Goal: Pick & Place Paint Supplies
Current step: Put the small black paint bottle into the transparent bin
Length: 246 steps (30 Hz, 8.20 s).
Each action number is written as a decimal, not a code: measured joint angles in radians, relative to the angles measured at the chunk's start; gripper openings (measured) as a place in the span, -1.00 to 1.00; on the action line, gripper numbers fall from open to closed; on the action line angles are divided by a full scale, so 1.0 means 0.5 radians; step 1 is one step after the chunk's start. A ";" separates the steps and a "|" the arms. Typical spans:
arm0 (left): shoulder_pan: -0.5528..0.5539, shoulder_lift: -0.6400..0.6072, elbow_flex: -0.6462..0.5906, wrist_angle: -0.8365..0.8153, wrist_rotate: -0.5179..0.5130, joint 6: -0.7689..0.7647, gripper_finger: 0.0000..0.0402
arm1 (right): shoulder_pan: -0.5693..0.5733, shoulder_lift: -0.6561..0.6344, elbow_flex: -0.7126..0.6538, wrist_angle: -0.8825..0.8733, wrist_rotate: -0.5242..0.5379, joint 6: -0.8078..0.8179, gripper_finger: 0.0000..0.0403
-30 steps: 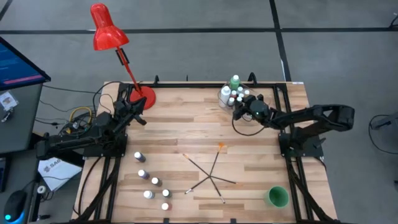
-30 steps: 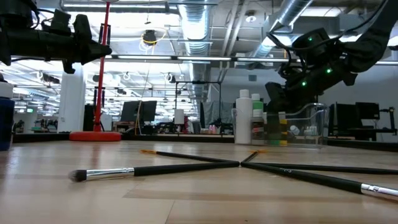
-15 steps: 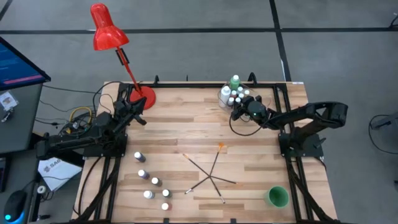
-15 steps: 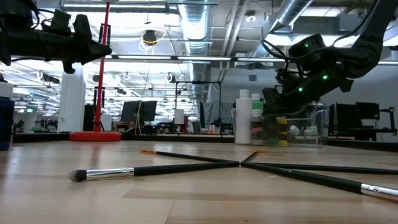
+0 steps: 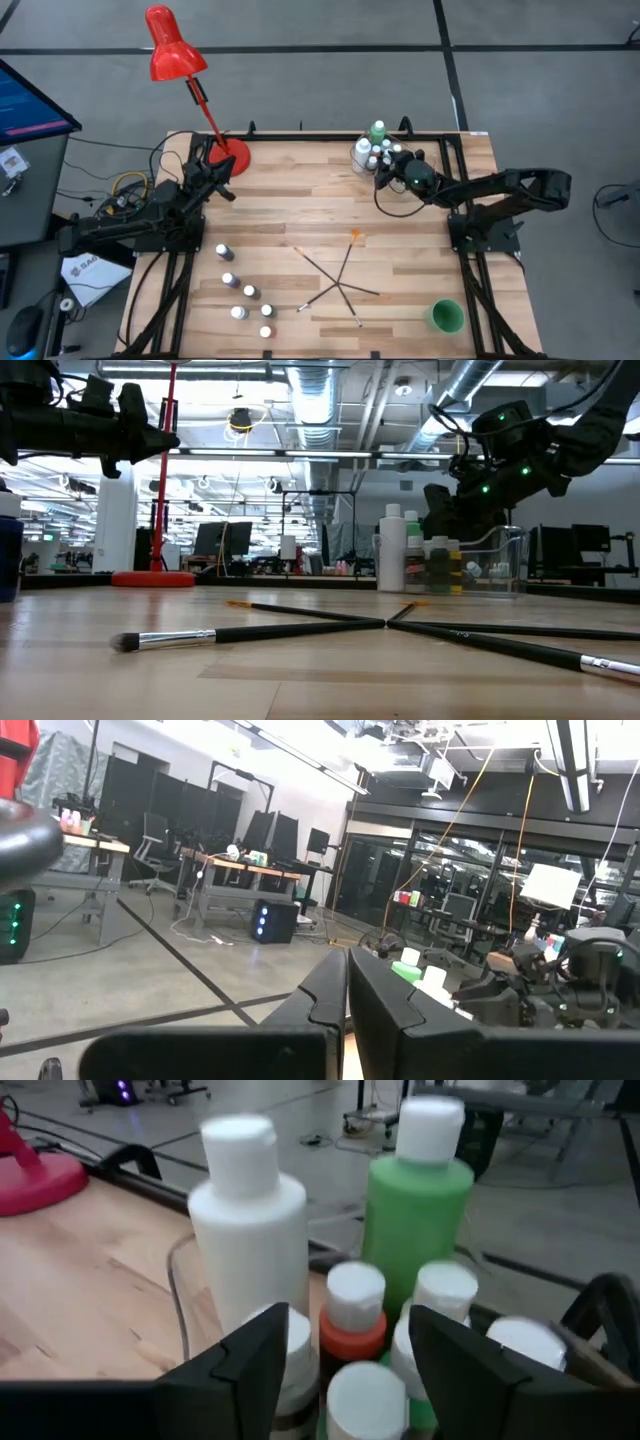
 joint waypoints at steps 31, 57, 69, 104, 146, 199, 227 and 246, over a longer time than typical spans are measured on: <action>0.000 0.001 0.000 0.000 0.000 0.000 -0.96 | 1.416 0.249 0.870 -0.235 -0.287 -0.595 0.25; -0.001 0.001 0.000 0.000 0.000 0.000 -0.96 | 1.532 1.932 2.714 -0.630 -1.192 -0.559 0.30; -0.001 0.001 0.000 0.000 0.000 0.000 -0.96 | 1.557 2.152 2.854 -0.623 -1.282 -0.410 0.30; 0.000 0.001 0.000 0.000 0.000 0.000 -0.96 | 1.484 2.147 2.850 -0.682 -1.326 -0.377 0.29; 0.000 0.001 0.000 0.000 0.000 0.000 -0.96 | 1.487 2.037 2.848 -0.957 -1.320 -0.306 -0.47; 0.000 0.000 0.000 0.000 0.000 0.000 -0.96 | 0.406 -1.321 0.035 -1.498 0.291 0.040 -0.39; 0.000 0.000 0.000 0.000 0.000 0.000 -0.96 | 0.242 -0.294 -0.003 -0.603 0.028 0.040 -0.38; 0.000 0.000 0.000 0.000 0.000 0.000 -0.96 | 0.202 -0.104 -0.002 -0.367 0.032 0.062 -0.27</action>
